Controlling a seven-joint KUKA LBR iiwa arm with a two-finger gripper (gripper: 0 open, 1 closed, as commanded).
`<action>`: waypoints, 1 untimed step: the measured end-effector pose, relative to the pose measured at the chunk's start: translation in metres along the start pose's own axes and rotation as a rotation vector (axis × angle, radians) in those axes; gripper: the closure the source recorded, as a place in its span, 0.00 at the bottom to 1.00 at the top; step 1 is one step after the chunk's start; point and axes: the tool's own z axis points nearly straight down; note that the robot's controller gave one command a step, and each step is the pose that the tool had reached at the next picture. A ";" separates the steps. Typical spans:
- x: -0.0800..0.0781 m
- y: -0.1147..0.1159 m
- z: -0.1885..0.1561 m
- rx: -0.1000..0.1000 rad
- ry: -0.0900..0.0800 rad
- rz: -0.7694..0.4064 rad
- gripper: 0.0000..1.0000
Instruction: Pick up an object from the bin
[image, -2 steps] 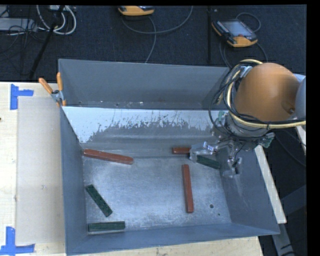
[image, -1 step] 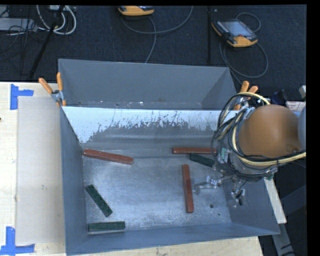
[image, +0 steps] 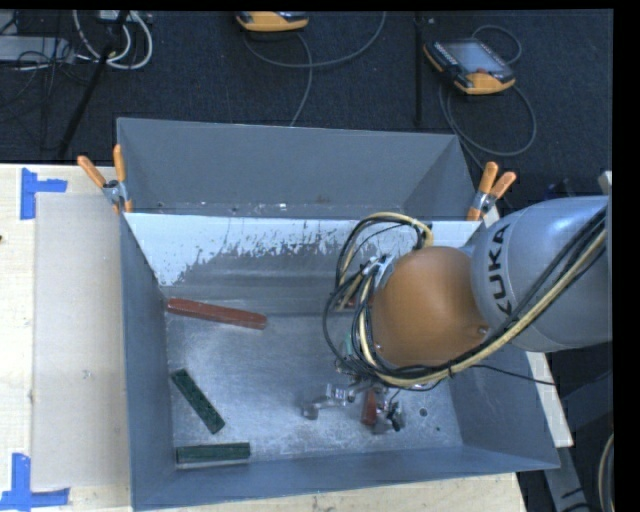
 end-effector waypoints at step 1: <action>0.063 -0.012 -0.031 0.010 0.003 0.005 0.00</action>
Offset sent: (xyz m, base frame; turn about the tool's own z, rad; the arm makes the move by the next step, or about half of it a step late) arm -0.0061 -0.0607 0.0299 -0.0026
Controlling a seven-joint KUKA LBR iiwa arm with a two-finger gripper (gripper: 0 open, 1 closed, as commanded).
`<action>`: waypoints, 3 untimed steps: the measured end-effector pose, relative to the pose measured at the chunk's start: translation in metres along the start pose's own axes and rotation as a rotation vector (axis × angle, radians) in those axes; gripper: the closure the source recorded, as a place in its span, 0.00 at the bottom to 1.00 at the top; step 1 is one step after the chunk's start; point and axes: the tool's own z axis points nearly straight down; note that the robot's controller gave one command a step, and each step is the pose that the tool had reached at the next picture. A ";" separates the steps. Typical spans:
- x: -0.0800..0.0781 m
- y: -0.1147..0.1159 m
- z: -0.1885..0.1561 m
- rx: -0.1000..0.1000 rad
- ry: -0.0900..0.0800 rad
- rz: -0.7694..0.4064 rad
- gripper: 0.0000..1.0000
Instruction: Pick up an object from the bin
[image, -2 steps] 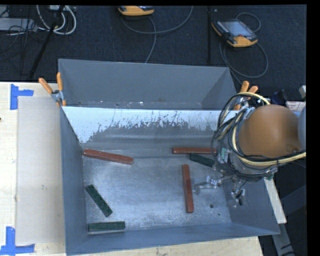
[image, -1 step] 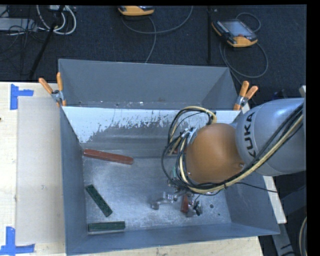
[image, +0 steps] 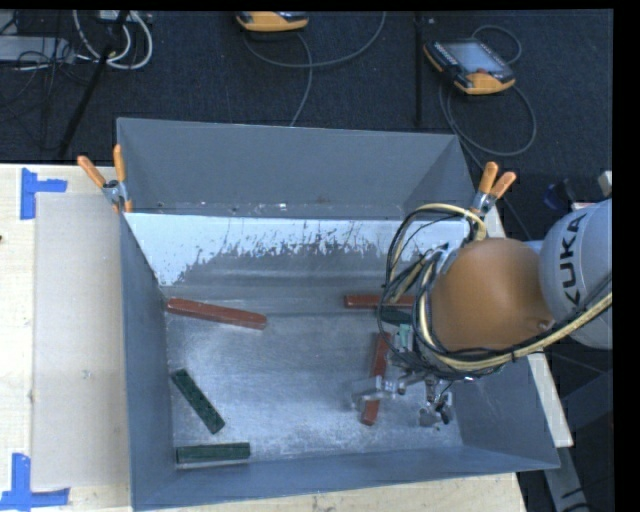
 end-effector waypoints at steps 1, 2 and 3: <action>-0.017 -0.039 0.028 -0.002 -0.002 -0.167 0.00; -0.016 -0.039 0.028 -0.003 -0.003 -0.164 1.00; 0.023 -0.015 0.023 -0.007 -0.001 -0.682 1.00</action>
Offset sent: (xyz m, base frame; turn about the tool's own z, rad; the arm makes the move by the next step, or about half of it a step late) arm 0.0424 0.0028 -0.0271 -0.1692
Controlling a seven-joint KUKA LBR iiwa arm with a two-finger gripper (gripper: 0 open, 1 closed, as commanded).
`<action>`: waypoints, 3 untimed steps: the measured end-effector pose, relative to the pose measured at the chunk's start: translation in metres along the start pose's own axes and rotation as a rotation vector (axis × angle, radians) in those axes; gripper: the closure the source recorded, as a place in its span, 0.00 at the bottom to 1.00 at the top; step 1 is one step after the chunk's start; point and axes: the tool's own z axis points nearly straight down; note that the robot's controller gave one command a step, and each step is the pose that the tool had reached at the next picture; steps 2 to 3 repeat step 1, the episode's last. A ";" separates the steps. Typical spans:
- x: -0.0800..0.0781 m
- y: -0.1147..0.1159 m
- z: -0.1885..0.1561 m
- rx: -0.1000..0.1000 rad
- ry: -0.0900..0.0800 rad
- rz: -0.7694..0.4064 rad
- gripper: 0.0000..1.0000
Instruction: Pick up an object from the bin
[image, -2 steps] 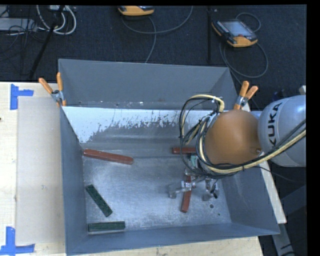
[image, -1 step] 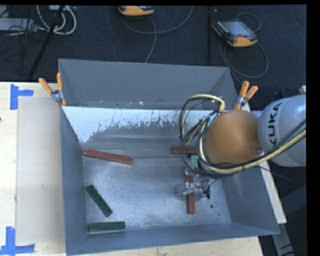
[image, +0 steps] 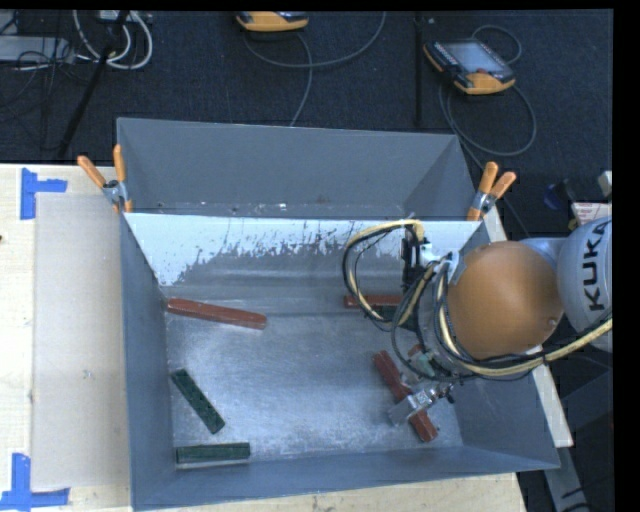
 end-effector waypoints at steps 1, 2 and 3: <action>0.010 -0.026 -0.141 0.012 0.003 0.058 1.00; 0.010 -0.026 -0.141 0.012 0.003 0.058 1.00; 0.010 -0.026 -0.141 0.012 0.003 0.058 1.00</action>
Offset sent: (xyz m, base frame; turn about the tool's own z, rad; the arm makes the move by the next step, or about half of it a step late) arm 0.0273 -0.0007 0.1370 0.0538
